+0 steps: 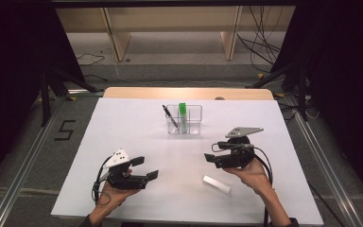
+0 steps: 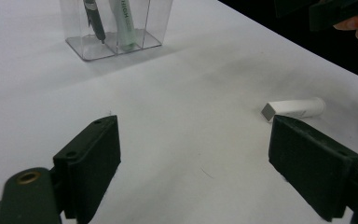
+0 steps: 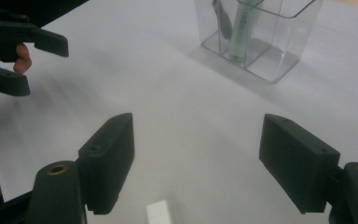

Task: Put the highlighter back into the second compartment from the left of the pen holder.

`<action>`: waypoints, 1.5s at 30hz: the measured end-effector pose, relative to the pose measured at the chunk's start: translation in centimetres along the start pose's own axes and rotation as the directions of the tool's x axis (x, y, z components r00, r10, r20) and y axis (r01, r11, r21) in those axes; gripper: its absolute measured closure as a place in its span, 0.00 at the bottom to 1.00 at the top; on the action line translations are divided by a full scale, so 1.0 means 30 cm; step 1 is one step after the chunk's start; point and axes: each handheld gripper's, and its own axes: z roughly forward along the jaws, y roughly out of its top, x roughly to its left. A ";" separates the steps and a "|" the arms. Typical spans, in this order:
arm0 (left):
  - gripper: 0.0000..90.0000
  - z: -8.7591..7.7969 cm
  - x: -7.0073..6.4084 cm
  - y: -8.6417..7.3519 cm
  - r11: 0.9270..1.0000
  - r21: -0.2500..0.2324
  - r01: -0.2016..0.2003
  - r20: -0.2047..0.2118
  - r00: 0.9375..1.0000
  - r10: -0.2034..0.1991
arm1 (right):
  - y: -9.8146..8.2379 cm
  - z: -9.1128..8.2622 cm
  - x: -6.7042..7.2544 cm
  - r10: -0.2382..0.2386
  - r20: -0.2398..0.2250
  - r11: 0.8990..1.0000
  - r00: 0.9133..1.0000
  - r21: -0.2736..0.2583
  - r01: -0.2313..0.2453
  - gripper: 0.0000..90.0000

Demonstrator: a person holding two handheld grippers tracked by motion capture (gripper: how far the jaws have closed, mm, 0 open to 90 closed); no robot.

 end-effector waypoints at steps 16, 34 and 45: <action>0.18 0.002 -0.001 0.006 1.000 -0.002 0.005 0.000 1.000 -0.005 | -0.071 -0.016 0.018 -0.026 -0.022 0.997 0.999 0.071 0.027 0.28; 0.18 -0.002 0.002 0.005 1.000 -0.007 0.013 0.002 1.000 -0.013 | -0.117 -0.005 0.033 -0.079 -0.032 0.981 0.996 0.177 0.083 0.23; 0.18 -0.003 0.001 0.003 1.000 -0.005 0.014 0.002 1.000 -0.014 | -0.134 0.002 0.042 -0.105 -0.027 0.962 0.994 0.251 0.109 0.24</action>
